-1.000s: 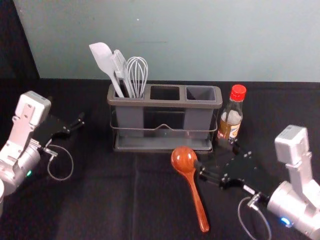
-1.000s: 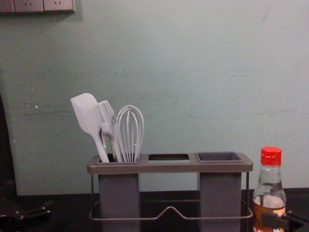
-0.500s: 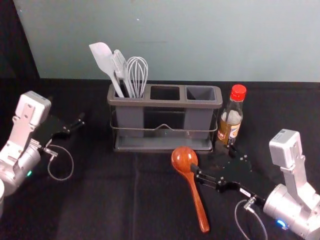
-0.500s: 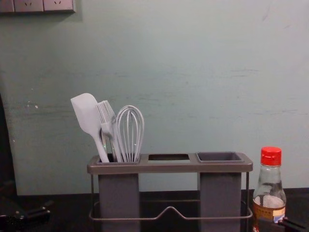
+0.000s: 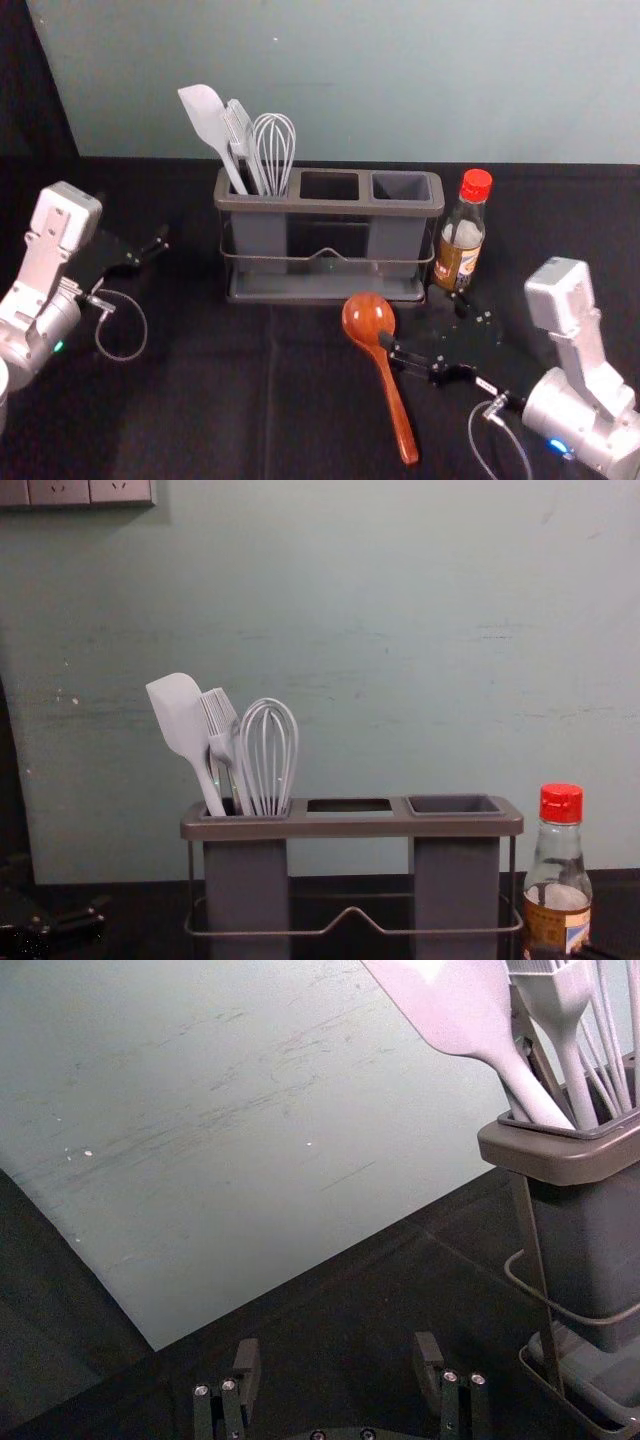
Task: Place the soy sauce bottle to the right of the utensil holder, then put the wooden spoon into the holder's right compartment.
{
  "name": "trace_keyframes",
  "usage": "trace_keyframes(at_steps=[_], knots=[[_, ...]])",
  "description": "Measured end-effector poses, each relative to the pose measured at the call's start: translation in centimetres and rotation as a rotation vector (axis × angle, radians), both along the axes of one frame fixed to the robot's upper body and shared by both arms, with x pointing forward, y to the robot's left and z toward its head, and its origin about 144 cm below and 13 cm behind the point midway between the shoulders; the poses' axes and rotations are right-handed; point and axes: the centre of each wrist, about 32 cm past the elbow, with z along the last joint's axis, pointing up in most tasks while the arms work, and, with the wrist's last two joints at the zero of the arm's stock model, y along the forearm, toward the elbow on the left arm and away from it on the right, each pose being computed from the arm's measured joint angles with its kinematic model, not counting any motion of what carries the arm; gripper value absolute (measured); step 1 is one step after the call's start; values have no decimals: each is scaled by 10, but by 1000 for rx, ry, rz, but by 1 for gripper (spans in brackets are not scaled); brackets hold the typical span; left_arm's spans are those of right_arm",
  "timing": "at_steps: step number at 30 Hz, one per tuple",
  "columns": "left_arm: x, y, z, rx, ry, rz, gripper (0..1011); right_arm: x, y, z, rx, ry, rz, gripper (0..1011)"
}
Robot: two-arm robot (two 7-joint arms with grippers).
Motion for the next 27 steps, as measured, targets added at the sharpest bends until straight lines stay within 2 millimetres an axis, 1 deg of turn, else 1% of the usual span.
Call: trace_keyframes(at_steps=[4, 6, 7, 8, 12, 18, 22, 27], knots=[[0, 0, 0, 0, 0, 0, 1005, -2, 12, 7, -88, 43, -30, 1002], [0, 0, 0, 0, 0, 0, 1005, -4, 20, 16, -144, 81, -58, 1002], [0, 0, 0, 0, 0, 0, 1005, -4, 20, 16, -144, 81, -58, 1002], [0, 0, 0, 0, 0, 0, 1005, -5, 25, 23, -171, 109, -76, 1002], [0, 0, 0, 0, 0, 0, 1005, -5, 36, 38, -213, 185, -107, 1002], [0, 0, 0, 0, 0, 0, 1005, 1, 50, 56, -263, 291, -137, 1002], [0, 0, 0, 0, 0, 0, 1005, 5, 60, 62, -292, 328, -170, 1002], [0, 0, 0, 0, 0, 0, 1005, 13, 66, 62, -291, 366, -205, 1002]])
